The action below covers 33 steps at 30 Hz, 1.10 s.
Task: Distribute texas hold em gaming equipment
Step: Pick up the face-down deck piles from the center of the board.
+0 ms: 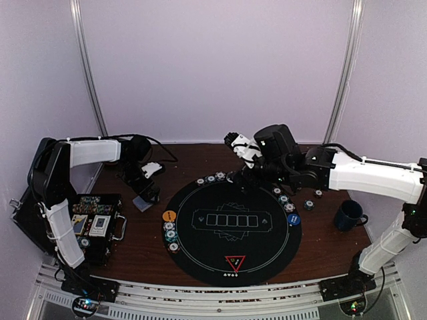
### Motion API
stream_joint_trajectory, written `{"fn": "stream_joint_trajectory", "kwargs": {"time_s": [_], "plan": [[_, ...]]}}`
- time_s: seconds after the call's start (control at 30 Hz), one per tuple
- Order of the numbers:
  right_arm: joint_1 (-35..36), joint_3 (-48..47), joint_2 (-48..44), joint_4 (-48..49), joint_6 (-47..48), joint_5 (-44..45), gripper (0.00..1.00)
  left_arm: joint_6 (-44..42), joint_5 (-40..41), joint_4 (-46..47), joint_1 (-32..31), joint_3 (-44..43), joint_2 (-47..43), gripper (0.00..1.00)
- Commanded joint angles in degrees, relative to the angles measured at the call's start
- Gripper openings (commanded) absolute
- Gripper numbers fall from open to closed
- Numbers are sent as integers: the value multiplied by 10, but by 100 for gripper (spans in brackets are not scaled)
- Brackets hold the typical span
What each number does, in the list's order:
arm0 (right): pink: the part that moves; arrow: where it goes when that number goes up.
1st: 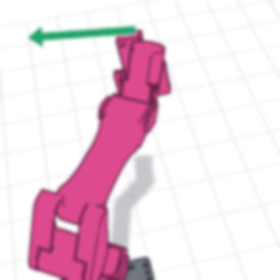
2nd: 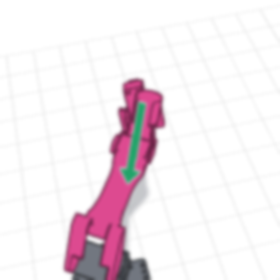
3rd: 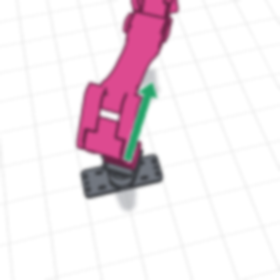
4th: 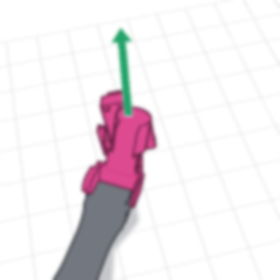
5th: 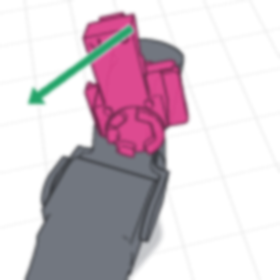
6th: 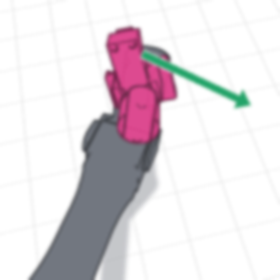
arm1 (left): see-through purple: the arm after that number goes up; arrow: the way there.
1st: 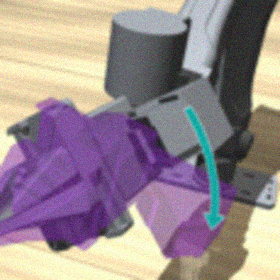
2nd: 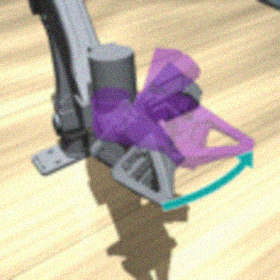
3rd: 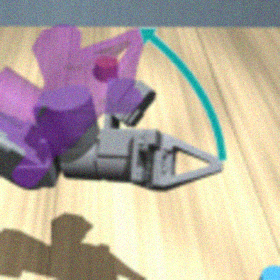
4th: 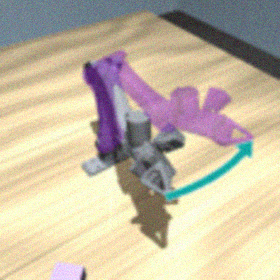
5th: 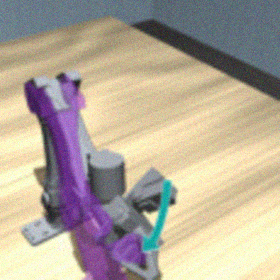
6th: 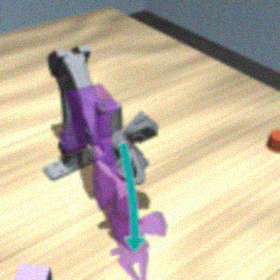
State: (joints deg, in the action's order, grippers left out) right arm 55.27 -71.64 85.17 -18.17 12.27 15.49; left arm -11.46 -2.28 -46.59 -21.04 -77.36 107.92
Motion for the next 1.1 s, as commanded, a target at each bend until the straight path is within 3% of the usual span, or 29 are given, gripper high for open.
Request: {"fn": "stream_joint_trajectory", "kwargs": {"time_s": [0.0,1.07], "plan": [[7,8,-16,13,6,17,100,-5,-4,-1,7,2,15,98],[30,14,-17,22,14,31,100,-11,-1,2,21,-4,56,98]]}}
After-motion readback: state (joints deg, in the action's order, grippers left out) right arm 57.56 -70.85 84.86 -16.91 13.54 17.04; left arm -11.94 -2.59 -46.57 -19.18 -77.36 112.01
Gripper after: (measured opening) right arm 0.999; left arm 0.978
